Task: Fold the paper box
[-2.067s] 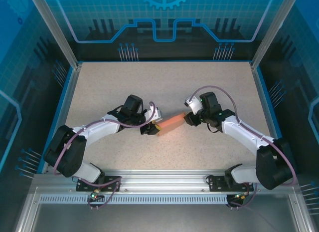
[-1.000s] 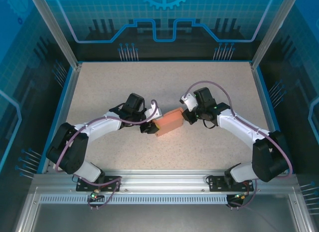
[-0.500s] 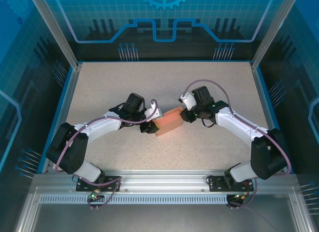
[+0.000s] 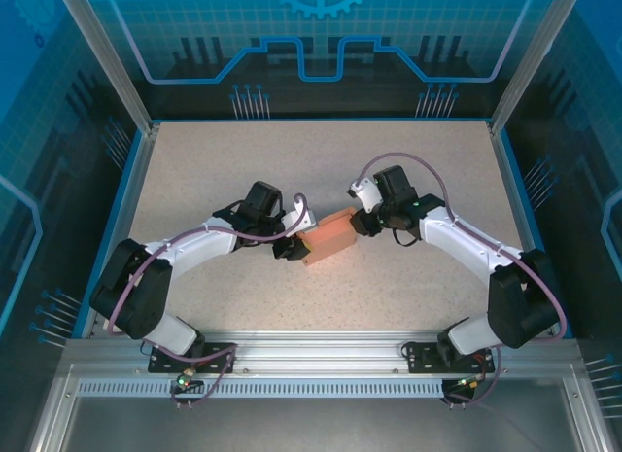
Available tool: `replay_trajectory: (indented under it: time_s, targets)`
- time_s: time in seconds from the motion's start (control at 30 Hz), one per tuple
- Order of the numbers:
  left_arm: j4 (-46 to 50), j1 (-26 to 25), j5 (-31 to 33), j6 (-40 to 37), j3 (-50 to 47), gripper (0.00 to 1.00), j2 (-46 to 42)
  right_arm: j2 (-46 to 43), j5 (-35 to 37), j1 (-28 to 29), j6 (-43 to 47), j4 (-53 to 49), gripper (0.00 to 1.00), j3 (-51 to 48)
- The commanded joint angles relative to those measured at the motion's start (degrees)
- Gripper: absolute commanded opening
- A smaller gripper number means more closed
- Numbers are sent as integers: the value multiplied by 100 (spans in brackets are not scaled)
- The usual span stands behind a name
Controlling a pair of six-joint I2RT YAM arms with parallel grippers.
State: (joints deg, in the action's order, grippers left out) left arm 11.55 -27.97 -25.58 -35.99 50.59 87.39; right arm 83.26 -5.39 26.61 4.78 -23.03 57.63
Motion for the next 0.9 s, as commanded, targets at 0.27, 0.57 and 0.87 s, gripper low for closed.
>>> replay_trajectory:
  time_s: [0.27,0.57,0.87]
  targets:
    - [154,-11,114,-44,127,50,48,125,-67,-43,172,-259,30,379]
    - [168,-9,133,-49,136,50,64,214,-164,-75,200,-326,18,437]
    - [172,-17,168,-16,162,50,69,192,-235,-82,-17,-538,10,554]
